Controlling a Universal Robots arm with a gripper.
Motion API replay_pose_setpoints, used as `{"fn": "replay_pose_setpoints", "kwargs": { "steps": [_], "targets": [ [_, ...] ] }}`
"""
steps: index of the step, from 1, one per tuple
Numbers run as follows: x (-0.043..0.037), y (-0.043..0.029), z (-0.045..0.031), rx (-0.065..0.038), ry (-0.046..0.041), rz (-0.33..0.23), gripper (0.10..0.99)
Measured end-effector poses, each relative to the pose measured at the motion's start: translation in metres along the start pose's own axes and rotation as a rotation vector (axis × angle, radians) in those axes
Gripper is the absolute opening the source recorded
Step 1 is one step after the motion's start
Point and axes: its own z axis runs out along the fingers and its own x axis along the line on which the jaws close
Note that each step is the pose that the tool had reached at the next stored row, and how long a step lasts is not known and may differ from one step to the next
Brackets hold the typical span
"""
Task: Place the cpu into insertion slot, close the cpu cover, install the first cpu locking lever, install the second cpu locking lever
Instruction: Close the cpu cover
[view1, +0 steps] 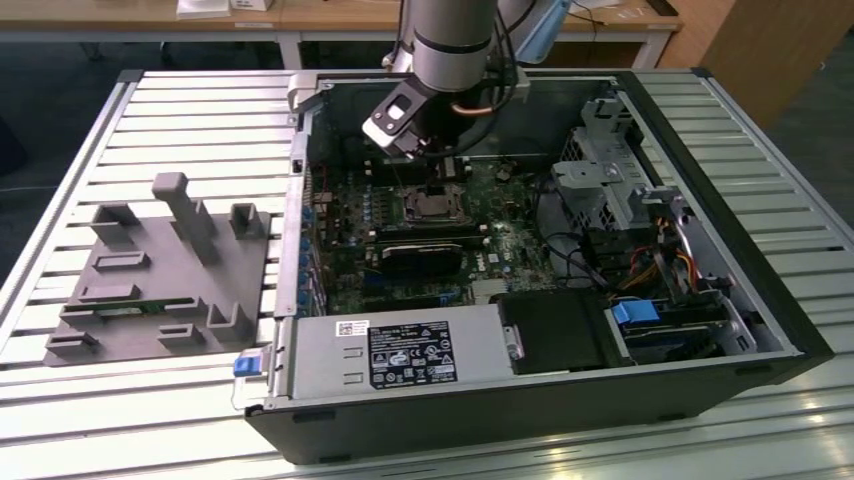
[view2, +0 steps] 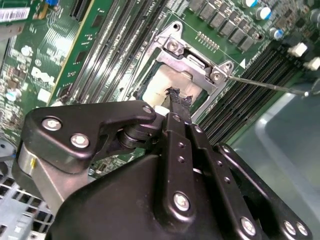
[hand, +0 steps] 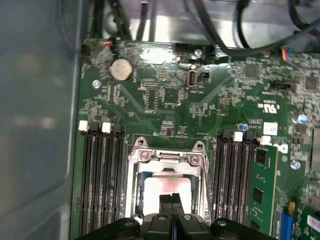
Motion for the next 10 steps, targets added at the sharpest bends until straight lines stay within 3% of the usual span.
{"fn": "replay_pose_setpoints", "kwargs": {
  "steps": [10],
  "targets": [
    [0.0,0.0,0.0004,0.004,-0.0006,-0.183,0.102]
  ]
}}
